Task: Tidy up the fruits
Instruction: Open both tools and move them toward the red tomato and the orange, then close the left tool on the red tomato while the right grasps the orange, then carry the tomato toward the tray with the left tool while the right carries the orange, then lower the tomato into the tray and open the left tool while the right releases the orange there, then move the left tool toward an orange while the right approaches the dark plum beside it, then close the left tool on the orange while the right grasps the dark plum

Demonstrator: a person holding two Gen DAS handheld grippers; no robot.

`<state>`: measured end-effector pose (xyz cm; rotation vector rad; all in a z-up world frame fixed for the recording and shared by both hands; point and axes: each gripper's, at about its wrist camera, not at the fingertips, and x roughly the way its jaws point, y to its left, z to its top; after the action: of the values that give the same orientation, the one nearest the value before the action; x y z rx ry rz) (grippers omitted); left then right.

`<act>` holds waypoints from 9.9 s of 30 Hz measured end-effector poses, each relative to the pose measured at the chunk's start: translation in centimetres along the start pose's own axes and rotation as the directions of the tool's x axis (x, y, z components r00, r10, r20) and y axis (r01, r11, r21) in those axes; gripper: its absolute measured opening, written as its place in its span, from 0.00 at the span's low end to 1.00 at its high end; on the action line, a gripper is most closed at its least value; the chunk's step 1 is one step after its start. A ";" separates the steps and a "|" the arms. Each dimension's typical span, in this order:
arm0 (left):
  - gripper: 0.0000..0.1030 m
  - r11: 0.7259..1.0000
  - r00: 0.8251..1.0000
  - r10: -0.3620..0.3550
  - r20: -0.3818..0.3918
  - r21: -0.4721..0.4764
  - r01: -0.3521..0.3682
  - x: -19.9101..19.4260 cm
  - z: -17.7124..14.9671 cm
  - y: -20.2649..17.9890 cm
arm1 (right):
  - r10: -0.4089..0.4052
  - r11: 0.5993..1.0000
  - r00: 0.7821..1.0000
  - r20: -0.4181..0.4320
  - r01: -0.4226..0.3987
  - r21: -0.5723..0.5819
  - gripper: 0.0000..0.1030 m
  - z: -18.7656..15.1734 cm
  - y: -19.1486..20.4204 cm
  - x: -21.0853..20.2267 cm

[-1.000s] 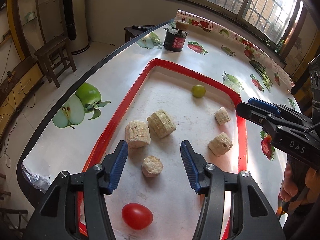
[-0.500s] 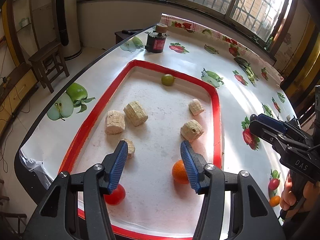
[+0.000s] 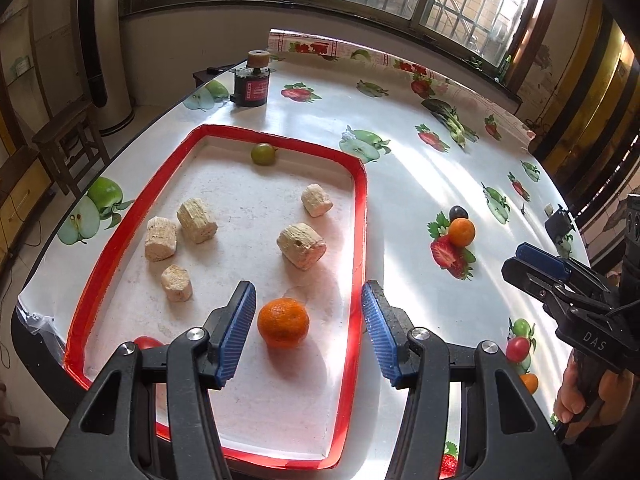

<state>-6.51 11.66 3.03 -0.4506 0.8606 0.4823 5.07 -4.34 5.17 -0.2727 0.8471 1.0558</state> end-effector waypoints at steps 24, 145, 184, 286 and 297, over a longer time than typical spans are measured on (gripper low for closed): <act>0.61 0.983 0.992 -0.111 -0.052 0.142 0.117 0.9 -2.2 -8.9 | -0.165 0.976 0.986 0.006 0.163 0.146 0.55 -6.9 -9.4 -7.3; 0.29 0.999 1.000 0.027 -0.010 0.031 -0.027 -0.7 -3.8 2.1 | 0.111 0.989 0.989 -0.096 -0.120 -0.088 0.32 -4.3 4.2 0.8; 0.29 0.993 0.993 0.115 0.016 -0.016 -0.114 5.5 7.8 7.4 | 0.131 0.987 0.986 -0.102 -0.139 -0.081 0.32 8.0 5.7 12.5; 0.54 0.972 0.983 -0.107 -0.147 0.193 0.135 9.3 3.2 -13.1 | -0.129 0.970 0.990 -0.058 0.138 0.198 0.54 -1.7 -13.1 1.7; 0.50 0.962 0.969 -0.146 -0.199 0.201 0.186 14.5 4.4 -16.8 | -0.153 0.957 0.986 -0.068 0.165 0.238 0.53 -2.4 -15.9 2.0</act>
<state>13.76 3.79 -3.07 -0.3640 1.0308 0.1888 17.88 -12.27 -0.80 -0.1574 0.9725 0.7888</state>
